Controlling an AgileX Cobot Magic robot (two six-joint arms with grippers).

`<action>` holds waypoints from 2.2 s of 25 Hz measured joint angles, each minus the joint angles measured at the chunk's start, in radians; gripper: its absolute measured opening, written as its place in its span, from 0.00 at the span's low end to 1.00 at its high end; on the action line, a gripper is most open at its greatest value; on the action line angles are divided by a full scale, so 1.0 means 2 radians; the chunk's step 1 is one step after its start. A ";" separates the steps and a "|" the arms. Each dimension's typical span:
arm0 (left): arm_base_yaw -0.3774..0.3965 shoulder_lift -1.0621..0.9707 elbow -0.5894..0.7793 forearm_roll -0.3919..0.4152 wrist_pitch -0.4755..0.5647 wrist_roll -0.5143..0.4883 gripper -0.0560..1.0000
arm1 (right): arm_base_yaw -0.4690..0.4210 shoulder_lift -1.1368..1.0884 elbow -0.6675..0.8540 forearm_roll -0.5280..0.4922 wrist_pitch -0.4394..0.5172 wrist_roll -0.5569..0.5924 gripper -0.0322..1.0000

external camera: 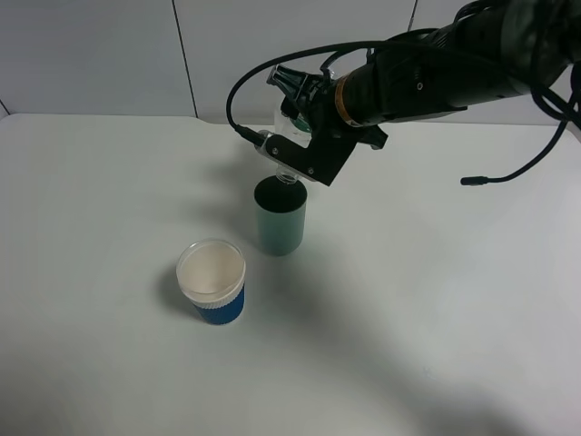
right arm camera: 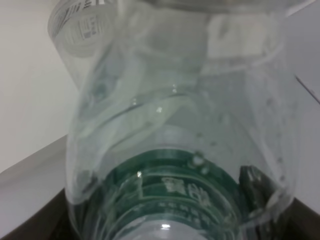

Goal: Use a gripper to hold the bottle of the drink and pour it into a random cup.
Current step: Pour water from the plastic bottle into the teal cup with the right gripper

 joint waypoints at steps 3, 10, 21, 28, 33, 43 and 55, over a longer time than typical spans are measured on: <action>0.000 0.000 0.000 0.000 0.000 0.000 0.99 | 0.000 0.000 0.000 0.000 -0.003 0.000 0.58; 0.000 0.000 0.000 0.000 0.000 0.000 0.99 | 0.000 0.000 0.000 -0.004 -0.003 -0.004 0.58; 0.000 0.000 0.000 0.000 0.000 0.000 0.99 | 0.000 0.000 0.000 -0.008 -0.004 -0.004 0.58; 0.000 0.000 0.000 0.000 0.000 0.000 0.99 | 0.000 0.000 0.000 -0.011 -0.004 -0.004 0.58; 0.000 0.000 0.000 0.000 0.000 0.000 0.99 | 0.000 0.000 0.000 -0.011 -0.004 -0.004 0.58; 0.000 0.000 0.000 0.000 0.000 0.000 0.99 | 0.000 0.000 0.000 -0.003 -0.012 0.006 0.58; 0.000 0.000 0.000 0.000 0.000 0.000 0.99 | 0.000 0.000 0.000 0.023 -0.015 0.243 0.58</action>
